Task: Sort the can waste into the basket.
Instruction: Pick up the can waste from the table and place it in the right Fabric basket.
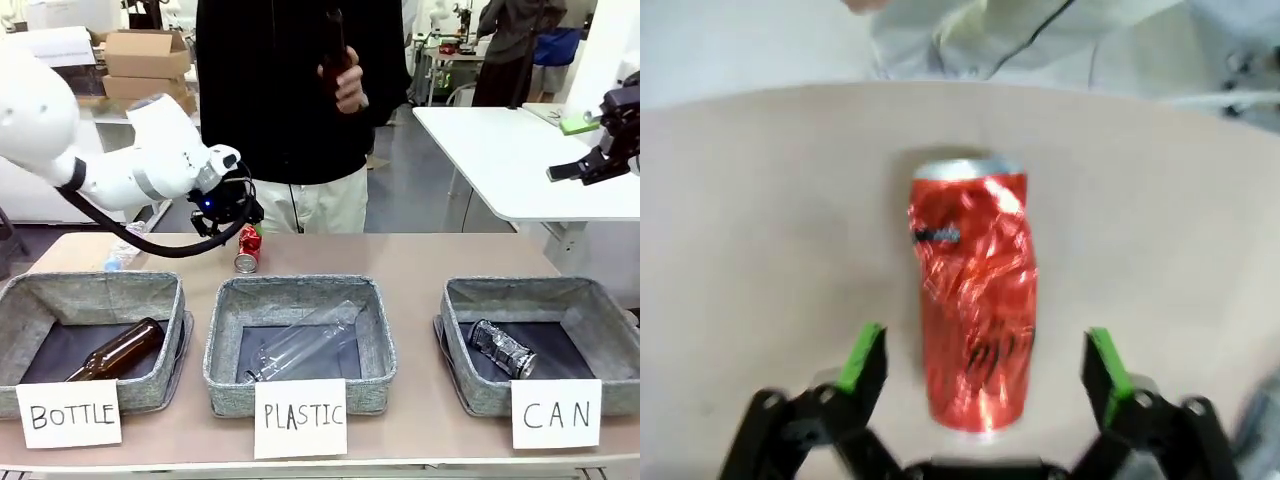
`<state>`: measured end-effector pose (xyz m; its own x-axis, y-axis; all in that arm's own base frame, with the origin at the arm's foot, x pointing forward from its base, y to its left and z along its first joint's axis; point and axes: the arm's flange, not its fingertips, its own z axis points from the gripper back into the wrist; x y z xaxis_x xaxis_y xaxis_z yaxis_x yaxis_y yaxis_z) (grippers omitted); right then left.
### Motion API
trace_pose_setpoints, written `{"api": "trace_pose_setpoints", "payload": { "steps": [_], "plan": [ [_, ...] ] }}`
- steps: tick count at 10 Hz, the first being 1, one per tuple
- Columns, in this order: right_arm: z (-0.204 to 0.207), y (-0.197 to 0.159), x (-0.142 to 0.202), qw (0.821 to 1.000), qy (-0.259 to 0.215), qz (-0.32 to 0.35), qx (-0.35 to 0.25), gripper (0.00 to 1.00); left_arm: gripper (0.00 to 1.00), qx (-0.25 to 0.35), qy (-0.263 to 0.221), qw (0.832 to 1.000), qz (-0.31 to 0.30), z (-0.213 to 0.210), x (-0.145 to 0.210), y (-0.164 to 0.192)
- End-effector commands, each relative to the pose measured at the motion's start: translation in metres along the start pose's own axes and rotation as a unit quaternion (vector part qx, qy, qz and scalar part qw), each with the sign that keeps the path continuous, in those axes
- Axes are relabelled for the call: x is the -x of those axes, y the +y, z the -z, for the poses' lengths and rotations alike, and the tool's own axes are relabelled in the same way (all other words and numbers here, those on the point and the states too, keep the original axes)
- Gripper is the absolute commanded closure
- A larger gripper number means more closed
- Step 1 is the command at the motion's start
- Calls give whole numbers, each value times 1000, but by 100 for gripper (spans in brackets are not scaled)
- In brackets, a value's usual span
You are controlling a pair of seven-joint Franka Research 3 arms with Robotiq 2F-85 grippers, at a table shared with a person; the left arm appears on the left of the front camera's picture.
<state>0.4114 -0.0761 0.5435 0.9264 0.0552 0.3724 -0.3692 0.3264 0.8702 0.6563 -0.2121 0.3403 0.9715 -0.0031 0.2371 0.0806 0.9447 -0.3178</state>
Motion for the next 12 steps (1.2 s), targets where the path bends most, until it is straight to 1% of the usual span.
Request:
{"api": "trace_pose_setpoints", "payload": {
  "steps": [1, 2, 4, 6, 8, 9, 10, 11, 12],
  "plan": [
    [0, 2, 0, 1000, -2, -1, 7, 0, 0, 4, 12, 1000, -5, 4, -36, -25],
    [0, 2, 0, 1000, -2, -1, 7, 0, 0, 3, 23, 1000, -8, 11, -37, -27],
    [0, 2, 0, 1000, -2, -1, 7, 0, 0, -37, 44, 998, -27, 29, -38, -24],
    [0, 2, 0, 1000, -2, -1, 7, 0, 0, -54, 44, 997, -33, 36, -38, -21],
    [0, 2, 0, 1000, -2, -1, 7, 0, 0, -51, 39, 998, -27, 43, -33, -21],
    [0, 2, 0, 1000, -2, -1, 7, 0, 60, -60, 36, 997, -32, 40, -32, -21],
    [0, 2, 0, 1000, -2, -1, 7, 0, 60, -62, 34, 997, -31, 38, -31, -21],
    [0, 2, 0, 1000, -2, -1, 7, 0, 100, -66, 34, 997, -31, 37, -31, -20],
    [0, 2, 0, 1000, -2, -1, 7, 0, 65, -69, 34, 997, -31, 37, -30, -19]
  ]
}}
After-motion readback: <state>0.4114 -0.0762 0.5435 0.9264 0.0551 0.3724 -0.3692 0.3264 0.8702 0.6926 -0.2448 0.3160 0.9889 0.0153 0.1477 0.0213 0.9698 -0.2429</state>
